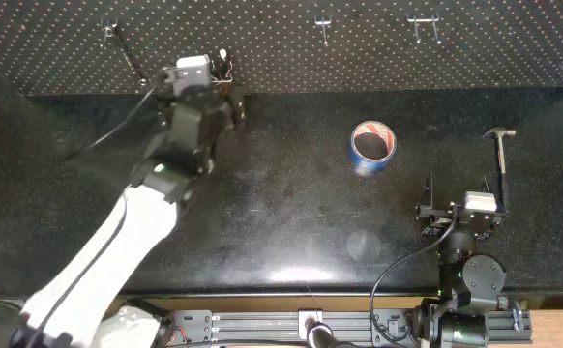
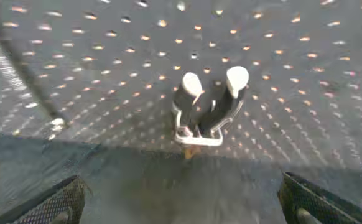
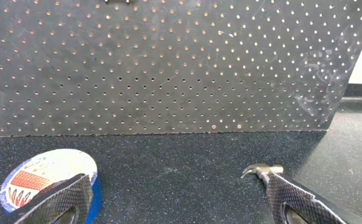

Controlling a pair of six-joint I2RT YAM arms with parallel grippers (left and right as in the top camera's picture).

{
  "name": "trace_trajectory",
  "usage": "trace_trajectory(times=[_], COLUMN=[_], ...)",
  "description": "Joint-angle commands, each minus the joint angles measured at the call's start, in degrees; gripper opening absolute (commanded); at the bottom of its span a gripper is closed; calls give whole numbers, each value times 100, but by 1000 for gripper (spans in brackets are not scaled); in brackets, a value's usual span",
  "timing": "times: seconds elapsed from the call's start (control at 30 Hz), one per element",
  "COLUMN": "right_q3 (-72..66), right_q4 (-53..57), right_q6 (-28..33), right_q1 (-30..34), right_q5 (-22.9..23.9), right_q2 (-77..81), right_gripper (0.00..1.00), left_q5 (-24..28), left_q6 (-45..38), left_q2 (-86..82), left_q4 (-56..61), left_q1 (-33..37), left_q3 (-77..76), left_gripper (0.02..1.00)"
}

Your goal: Place Tools Onto Pegboard

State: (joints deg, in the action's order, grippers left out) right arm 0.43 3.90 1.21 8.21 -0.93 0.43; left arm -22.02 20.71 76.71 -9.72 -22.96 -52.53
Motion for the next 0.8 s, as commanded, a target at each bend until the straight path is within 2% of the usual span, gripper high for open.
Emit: trace_trajectory(times=[0.03, 0.53, 0.6, 0.67, 0.73, 0.8], right_q3=[-20, -20, -20, -20, -20, -20], right_q4=[28, 28, 28, 28, 28, 28], right_q6=[59, 59, 59, 59, 59, 59], right_q1=[28, 28, 28, 28, 28, 28], right_q5=[48, 48, 48, 48, 48, 48], right_q2=[-37, -37, -37, -37, -37, -37], right_gripper=[921, 919, 919, 919, 919, 921], left_q5=[238, 238, -98, -170, -195, 96], left_q6=[4, 4, -83, -81, -216, -208], left_q2=[-1423, -3469, -3803, -4140, -4461, -4684], left_q4=[-938, -1381, -1738, -2168, -2446, -2524], left_q1=[9, 7, 9, 15, 267, 855], left_q3=[-13, -11, -11, -11, -11, 101], left_gripper=[996, 993, 996, 993, 996, 993])
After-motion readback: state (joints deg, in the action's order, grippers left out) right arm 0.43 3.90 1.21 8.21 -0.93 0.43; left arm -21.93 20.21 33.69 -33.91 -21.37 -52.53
